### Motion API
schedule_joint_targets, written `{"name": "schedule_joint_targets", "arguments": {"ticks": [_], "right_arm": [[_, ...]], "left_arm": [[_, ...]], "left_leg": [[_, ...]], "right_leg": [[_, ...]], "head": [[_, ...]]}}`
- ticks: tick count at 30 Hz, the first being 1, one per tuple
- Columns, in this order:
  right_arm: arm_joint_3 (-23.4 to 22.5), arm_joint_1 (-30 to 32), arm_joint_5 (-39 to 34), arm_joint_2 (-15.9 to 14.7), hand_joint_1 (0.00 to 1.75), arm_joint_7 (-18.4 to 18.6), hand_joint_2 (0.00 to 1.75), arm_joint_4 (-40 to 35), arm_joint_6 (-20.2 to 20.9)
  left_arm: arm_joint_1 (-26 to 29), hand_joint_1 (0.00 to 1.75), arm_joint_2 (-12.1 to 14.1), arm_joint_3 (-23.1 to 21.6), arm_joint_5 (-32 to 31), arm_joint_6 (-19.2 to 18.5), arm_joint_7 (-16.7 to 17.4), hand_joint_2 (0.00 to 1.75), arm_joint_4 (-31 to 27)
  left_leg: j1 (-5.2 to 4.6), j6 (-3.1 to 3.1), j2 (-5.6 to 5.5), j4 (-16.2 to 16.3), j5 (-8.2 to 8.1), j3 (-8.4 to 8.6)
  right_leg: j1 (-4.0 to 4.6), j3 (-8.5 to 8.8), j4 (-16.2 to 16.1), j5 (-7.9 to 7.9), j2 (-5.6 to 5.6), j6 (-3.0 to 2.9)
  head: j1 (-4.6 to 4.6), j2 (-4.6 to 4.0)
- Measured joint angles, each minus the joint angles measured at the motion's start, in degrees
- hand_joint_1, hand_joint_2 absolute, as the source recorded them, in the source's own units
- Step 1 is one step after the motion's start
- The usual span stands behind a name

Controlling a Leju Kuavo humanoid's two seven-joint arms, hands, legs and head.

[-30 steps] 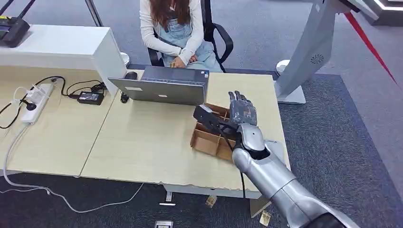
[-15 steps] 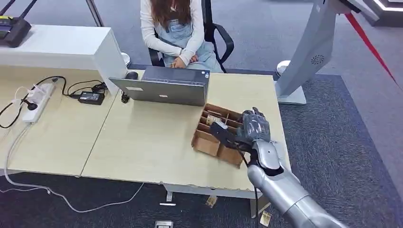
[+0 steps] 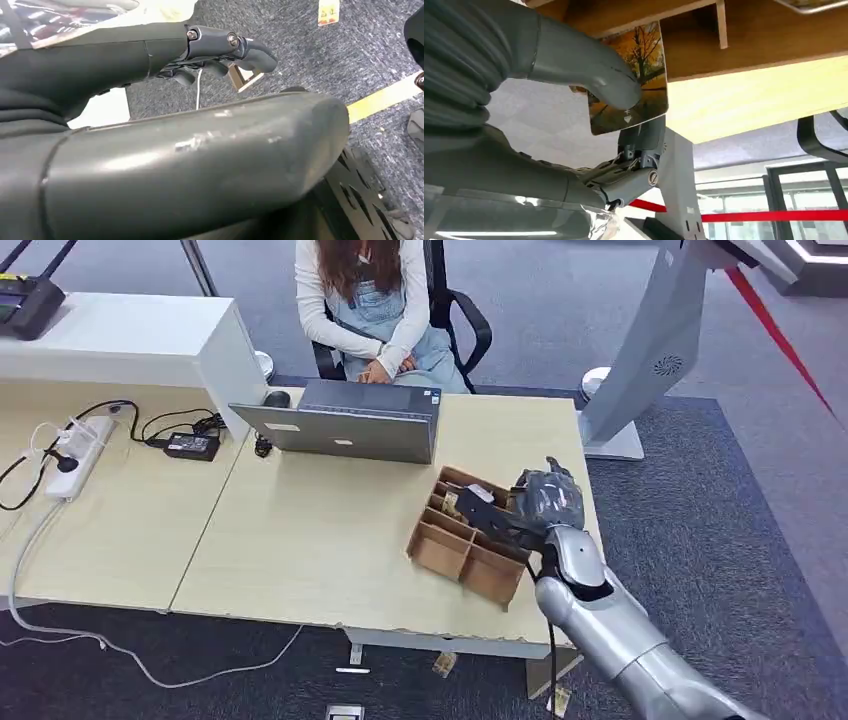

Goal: Pass the card to the sensor for recognition and then transmit it.

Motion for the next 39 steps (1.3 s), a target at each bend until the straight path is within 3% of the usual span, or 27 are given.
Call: {"name": "schedule_joint_targets", "arguments": {"ticks": [21,27,35,36,39], "right_arm": [[0.0,0.0,0.0,-0.1,1.59,-0.3,1.75,0.1,-0.4],[0.0,0.0,0.0,-0.1,1.75,-0.4,1.75,0.2,-0.5],[0.0,0.9,-0.1,0.1,1.75,-1.7,1.75,-0.1,-5.4],[0.0,1.2,-0.1,0.3,1.75,-1.5,1.75,-0.5,-6.5],[0.5,-0.1,0.0,2.4,1.75,3.4,1.75,-1.9,-7.2]], "left_arm": [[0.0,0.00,0.0,0.0,-0.1,0.0,0.0,0.00,0.0],[0.0,0.00,0.0,0.0,-0.1,0.0,-0.1,0.00,0.0],[-0.1,0.00,0.0,-0.2,-0.1,0.0,-0.5,0.00,0.0],[-0.1,0.00,0.0,-0.3,-0.1,0.0,-0.7,0.00,0.0],[-0.1,0.00,0.0,-0.7,0.2,0.2,-1.6,0.00,0.0]], "left_leg": [[0.02,0.00,0.00,0.0,0.00,0.00],[0.02,0.00,0.00,0.0,0.00,0.00],[0.02,0.00,-0.01,0.0,0.00,-0.04],[0.02,0.00,-0.01,0.0,0.00,-0.05],[0.01,-0.04,0.03,0.0,0.03,-0.18]], "right_leg": [[0.01,0.00,0.0,0.00,0.00,0.00],[0.02,0.00,0.0,0.00,0.00,0.00],[0.02,-0.01,0.0,0.00,0.00,0.00],[0.02,-0.03,0.0,0.00,0.01,0.00],[0.02,-0.19,0.1,0.05,0.06,-0.07]], "head": [[0.00,0.00],[0.00,0.00],[0.00,0.00],[0.00,0.00],[0.00,0.00]]}}
